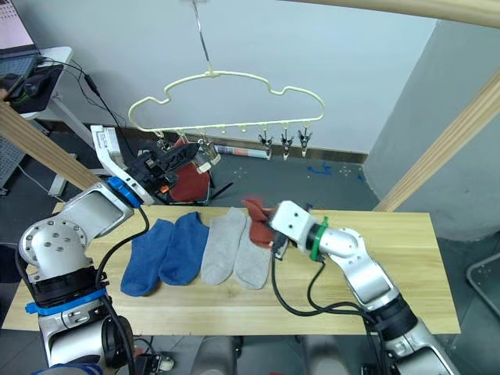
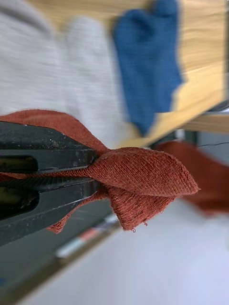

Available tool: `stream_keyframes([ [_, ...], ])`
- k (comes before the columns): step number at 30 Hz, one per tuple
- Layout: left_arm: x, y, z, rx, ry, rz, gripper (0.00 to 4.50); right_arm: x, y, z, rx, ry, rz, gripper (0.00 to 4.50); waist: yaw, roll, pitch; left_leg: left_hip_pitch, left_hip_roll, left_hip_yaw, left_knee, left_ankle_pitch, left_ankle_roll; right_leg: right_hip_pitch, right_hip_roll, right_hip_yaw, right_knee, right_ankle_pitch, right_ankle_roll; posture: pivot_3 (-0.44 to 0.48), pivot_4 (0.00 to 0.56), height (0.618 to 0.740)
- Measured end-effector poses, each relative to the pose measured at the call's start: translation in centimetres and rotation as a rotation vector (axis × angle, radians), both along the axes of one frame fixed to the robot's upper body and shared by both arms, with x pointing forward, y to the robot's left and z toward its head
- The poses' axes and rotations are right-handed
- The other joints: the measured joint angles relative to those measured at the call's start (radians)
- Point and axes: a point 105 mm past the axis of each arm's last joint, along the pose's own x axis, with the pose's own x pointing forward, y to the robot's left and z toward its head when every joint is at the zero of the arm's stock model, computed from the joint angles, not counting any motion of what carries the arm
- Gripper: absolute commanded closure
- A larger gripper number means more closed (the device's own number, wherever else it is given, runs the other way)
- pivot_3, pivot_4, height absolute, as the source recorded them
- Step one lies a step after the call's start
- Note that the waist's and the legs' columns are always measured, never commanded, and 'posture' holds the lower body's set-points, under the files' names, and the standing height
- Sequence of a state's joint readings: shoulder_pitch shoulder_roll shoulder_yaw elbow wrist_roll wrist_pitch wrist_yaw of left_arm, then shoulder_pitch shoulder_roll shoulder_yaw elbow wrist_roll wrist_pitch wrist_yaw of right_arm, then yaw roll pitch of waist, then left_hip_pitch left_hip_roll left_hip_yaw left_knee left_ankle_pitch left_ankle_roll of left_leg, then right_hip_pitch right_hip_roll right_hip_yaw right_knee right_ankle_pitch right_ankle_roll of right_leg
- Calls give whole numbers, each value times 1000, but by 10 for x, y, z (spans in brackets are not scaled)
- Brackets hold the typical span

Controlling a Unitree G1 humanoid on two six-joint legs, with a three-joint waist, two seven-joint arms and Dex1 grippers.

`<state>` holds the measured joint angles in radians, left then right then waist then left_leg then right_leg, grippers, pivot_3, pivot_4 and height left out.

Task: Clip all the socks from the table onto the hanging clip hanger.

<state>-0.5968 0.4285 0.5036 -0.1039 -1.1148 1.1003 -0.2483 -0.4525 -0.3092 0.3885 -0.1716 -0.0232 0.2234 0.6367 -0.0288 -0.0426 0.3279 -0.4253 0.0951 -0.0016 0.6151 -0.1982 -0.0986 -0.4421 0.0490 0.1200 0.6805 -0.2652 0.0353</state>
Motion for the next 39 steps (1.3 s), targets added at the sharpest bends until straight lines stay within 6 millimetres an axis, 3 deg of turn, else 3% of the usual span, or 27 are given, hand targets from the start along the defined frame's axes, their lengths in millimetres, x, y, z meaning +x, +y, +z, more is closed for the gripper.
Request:
stream_keyframes([
  [6, -3, -5, 4, -48, 39, -45, 4326, 7, 30, 17, 11, -66, 23, 4470, 5, 0, 0, 0, 0, 0, 0, 2, -3, 0, -1, -1, 0, 0, 0, 34, 343, 740],
  [14, -8, -12, 2, -45, 44, -70, 4326, 21, 40, 30, -6, -139, -11, 4470, 8, 0, 0, -1, 0, 0, -1, 2, -4, -1, -1, 0, 0, 0, 0, 38, 346, 740],
  [27, -11, -7, 4, -32, 25, -51, 4326, 22, 41, 40, 36, -163, -17, 4470, 11, 0, 0, -1, 0, 1, -1, 2, -4, -1, -1, 0, -1, 0, 0, 48, 345, 740],
  [33, -9, 0, 7, -23, 12, -25, 4326, 20, 28, 32, 34, -154, -34, 4470, 15, 0, 0, -1, 0, 1, -1, 2, -4, -2, -1, 0, -1, 0, 0, 50, 346, 740],
  [39, -8, 0, 7, -28, 12, -24, 4326, 15, 28, 41, 58, -179, -24, 4470, 15, 0, 0, -1, 0, 1, -1, 2, -4, -2, -1, 0, -1, 0, 0, 44, 344, 740],
])
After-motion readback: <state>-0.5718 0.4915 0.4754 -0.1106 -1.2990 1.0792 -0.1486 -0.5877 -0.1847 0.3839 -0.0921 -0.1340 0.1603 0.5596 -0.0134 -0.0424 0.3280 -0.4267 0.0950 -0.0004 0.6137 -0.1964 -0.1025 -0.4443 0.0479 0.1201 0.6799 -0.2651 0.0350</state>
